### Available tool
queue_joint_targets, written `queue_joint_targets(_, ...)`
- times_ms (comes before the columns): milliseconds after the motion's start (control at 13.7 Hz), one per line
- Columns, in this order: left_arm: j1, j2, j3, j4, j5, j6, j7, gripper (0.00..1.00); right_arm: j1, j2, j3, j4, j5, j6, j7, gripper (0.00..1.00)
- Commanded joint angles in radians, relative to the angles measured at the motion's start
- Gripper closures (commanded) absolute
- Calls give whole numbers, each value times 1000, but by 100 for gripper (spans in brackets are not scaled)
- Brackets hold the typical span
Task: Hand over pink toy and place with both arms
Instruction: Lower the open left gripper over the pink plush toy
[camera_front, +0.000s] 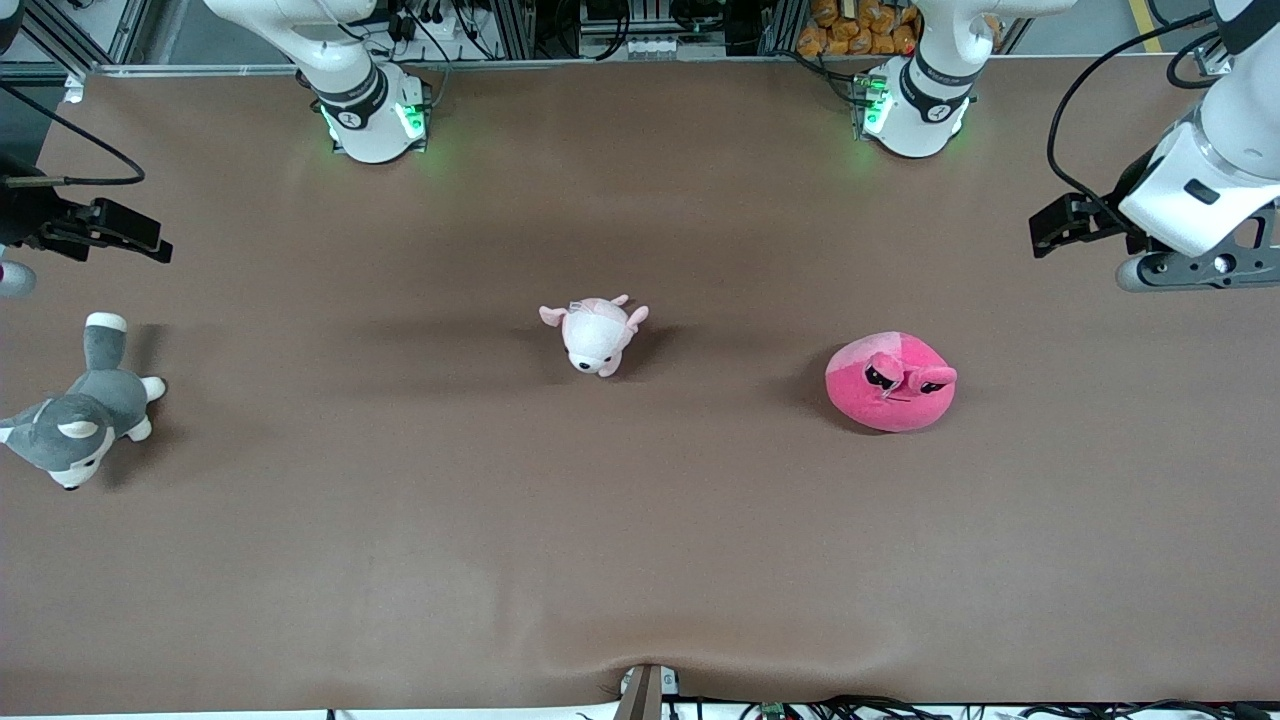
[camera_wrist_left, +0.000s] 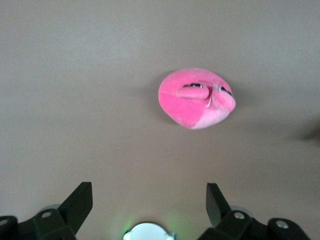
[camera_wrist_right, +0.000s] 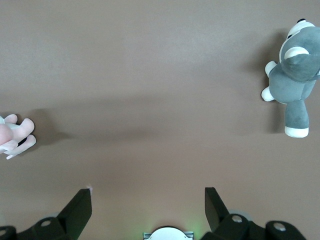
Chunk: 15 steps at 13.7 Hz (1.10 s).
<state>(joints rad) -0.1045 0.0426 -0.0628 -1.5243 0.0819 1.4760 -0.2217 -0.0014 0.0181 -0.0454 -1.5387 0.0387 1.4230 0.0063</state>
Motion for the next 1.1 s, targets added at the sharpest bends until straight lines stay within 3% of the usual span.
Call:
queue_joint_targets(0, 12, -9, -6, -54, 15, 70, -129, 0, 4, 6, -2, 12, -8, -1, -8, 0)
queue_joint_targets(293, 8, 6, -9, -118, 10, 118, -426, 0, -2, 11, -2, 12, -8, -1, -8, 0)
queue_joint_targets(1024, 2, 39, -26, -122, -116, 106, -724, 0, 6, 11, -2, 14, -3, -1, -6, 0)
